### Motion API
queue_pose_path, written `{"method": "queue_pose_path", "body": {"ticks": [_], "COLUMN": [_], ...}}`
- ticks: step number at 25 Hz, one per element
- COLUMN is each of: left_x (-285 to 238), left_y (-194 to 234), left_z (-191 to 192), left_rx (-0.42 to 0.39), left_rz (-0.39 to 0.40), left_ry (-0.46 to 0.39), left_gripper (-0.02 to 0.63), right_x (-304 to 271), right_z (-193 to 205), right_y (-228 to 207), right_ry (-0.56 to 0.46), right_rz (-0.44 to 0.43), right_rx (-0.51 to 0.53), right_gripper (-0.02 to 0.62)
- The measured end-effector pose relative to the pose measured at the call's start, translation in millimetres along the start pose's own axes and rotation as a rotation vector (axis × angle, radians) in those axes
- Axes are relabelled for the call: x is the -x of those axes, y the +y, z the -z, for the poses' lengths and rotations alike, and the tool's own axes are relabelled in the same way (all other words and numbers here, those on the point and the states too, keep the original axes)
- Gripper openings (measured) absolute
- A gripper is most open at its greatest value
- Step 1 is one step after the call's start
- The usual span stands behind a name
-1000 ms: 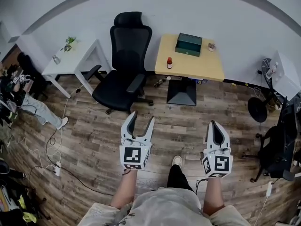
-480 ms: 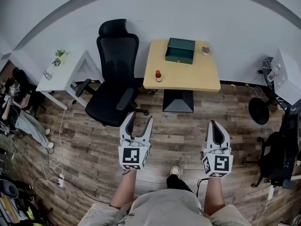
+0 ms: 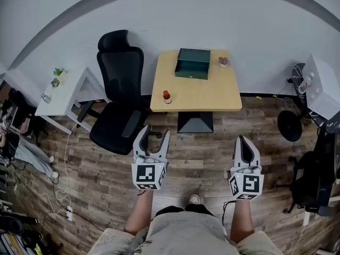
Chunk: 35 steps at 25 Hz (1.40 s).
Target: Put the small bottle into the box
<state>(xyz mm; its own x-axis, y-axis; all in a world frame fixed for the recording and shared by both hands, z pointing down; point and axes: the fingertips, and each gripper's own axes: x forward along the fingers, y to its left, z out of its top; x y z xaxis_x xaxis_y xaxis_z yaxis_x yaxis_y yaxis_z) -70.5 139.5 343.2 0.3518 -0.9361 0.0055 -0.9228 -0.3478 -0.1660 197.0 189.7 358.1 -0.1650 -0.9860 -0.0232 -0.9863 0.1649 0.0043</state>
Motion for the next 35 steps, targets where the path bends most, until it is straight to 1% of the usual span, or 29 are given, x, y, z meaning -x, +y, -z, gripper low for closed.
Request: {"method": "queue_pose_path", "body": {"ticks": [6,10,15,18,22,28,32,35], "left_x": [-22.0,-36.0,-70.9,-101.2,-144.6,-197.9,-229.0,-249.3], "left_y": [4.5,16.0,38.6,54.5,86.1,148.2,186.2,206.5], "left_z": [-0.5,4.0,14.0,22.7,26.1,26.0,36.7,43.6], "left_rx": [0.000,0.012,0.035,0.043,0.046,0.058,0.079,0.093], "left_rz": [-0.001,-0.005,0.007,0.015,0.022,0.015,0.009,0.009], "left_ry": [-0.008,-0.011,-0.030,-0.031,-0.033,-0.046,-0.041,-0.037], "left_gripper": [0.253,0.253,0.253,0.253,0.253,0.253,0.253,0.253], "right_x": [-20.4,-40.2,-81.4,-113.5,-167.9,-250.9,-294.0,-320.4], "right_z": [-2.1,-2.8,-3.2,-5.1,-11.7,-23.4,-25.9,-26.0], "right_y": [-6.7,-3.2,4.4,5.9,10.9,41.5,58.0,66.8], "right_ry": [-0.011,-0.012,-0.021,-0.027,-0.030,-0.022,-0.016,-0.010], "right_rz": [0.000,-0.006,-0.013,-0.019,-0.010,-0.039,-0.041,-0.045], "right_rx": [0.004,0.012,0.031,0.015,0.029,0.074,0.102,0.118], "right_gripper": [0.015,0.015,0.015,0.016,0.015,0.015,0.015,0.015]}}
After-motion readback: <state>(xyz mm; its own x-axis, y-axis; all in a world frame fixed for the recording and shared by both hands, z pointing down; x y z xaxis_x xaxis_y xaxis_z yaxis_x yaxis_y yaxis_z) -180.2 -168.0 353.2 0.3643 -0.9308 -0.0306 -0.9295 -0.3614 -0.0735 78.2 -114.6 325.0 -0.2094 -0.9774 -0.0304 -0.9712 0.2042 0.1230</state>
